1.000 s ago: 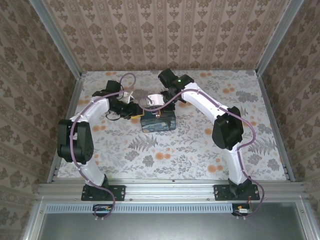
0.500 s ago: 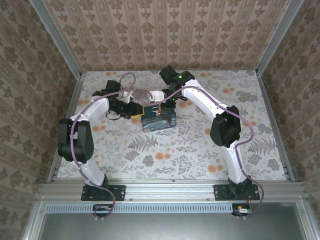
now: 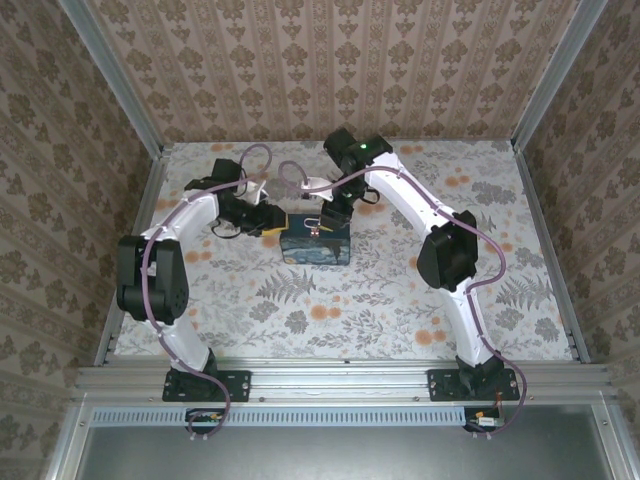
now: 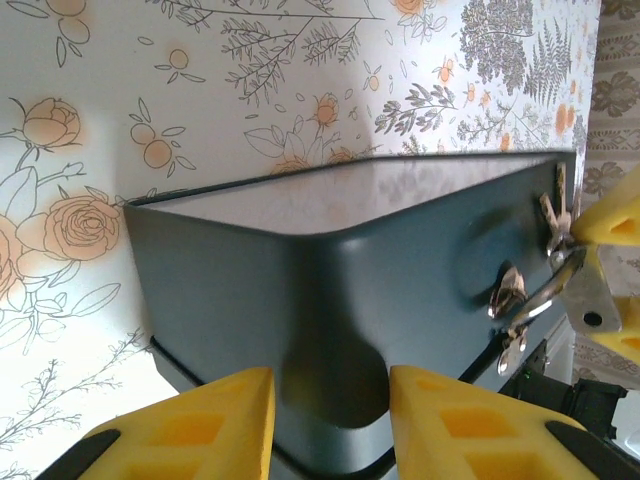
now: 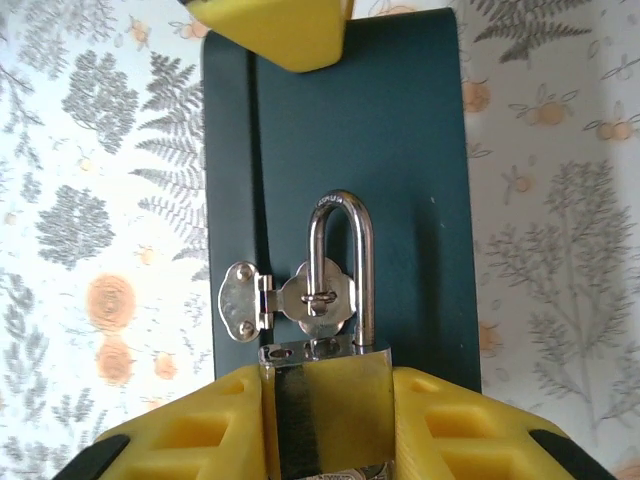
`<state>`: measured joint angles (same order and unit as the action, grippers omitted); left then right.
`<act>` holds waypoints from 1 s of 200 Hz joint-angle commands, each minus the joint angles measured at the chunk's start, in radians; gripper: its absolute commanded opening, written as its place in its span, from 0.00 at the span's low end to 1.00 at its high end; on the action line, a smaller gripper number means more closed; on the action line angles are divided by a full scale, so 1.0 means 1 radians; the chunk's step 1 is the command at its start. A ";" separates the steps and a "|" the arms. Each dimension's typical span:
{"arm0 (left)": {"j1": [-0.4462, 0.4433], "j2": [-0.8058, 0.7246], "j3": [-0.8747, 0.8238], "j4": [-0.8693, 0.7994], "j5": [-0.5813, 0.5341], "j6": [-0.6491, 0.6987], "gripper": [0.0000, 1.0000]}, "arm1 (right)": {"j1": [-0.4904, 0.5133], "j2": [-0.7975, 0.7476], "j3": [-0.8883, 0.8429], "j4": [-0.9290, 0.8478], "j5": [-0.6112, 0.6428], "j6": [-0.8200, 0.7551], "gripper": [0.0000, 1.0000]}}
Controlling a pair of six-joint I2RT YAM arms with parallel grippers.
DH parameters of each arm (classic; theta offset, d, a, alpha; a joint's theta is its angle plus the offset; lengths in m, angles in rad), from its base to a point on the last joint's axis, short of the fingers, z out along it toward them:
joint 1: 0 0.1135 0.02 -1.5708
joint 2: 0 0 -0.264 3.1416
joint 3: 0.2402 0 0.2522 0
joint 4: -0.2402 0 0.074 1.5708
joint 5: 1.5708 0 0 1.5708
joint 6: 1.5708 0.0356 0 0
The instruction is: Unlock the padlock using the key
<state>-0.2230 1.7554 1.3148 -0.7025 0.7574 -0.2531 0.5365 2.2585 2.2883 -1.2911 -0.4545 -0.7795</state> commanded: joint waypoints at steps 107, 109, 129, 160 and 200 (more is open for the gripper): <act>-0.041 -0.021 -0.043 0.030 -0.017 -0.012 0.35 | 0.020 -0.168 -0.317 0.293 -0.144 0.398 0.26; -0.040 -0.023 -0.043 0.030 -0.018 -0.013 0.35 | 0.020 -0.171 -0.319 0.299 -0.140 0.402 0.26; -0.026 -0.039 -0.048 0.030 -0.017 -0.017 0.35 | -0.001 -0.204 -0.373 0.401 -0.065 0.487 0.27; -0.004 -0.069 -0.037 0.028 -0.009 -0.025 0.39 | -0.042 -0.291 -0.470 0.563 -0.078 0.609 0.27; 0.022 -0.108 -0.017 0.030 -0.005 -0.044 0.46 | -0.127 -0.371 -0.538 0.604 -0.008 0.697 0.29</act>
<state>-0.2184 1.7004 1.2831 -0.6579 0.7551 -0.2802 0.4652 1.9770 1.7863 -0.7647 -0.5232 -0.1822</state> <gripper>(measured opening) 0.446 0.292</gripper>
